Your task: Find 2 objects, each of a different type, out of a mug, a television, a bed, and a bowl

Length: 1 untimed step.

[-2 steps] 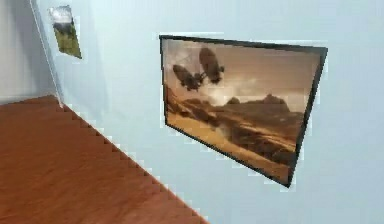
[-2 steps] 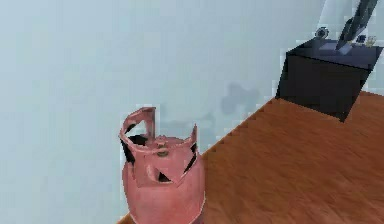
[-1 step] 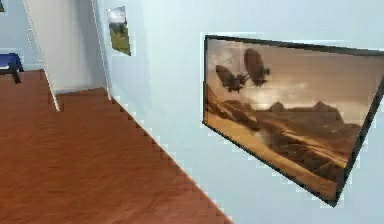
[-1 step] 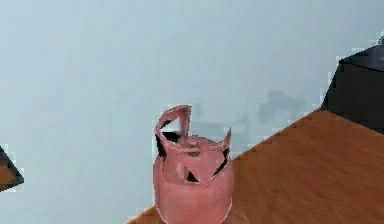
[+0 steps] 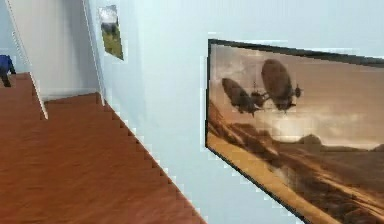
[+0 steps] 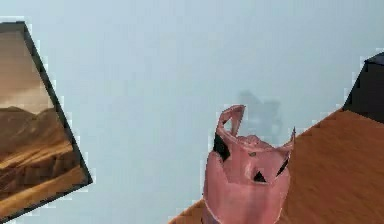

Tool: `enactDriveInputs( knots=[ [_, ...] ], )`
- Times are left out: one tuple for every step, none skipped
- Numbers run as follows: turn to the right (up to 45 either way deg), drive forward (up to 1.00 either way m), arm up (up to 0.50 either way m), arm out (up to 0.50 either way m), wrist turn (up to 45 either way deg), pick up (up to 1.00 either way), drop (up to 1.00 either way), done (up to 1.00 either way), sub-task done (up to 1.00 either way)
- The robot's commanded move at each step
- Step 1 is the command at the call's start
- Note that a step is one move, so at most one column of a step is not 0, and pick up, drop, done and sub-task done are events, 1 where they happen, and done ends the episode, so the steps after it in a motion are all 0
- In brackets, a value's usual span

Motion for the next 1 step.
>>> enactDriveInputs(
  knots=[
    [-45.0, 0.0, 0.0, 0.0, 0.0, 0.0, 0.0, 0.0, 0.0]
  ],
)
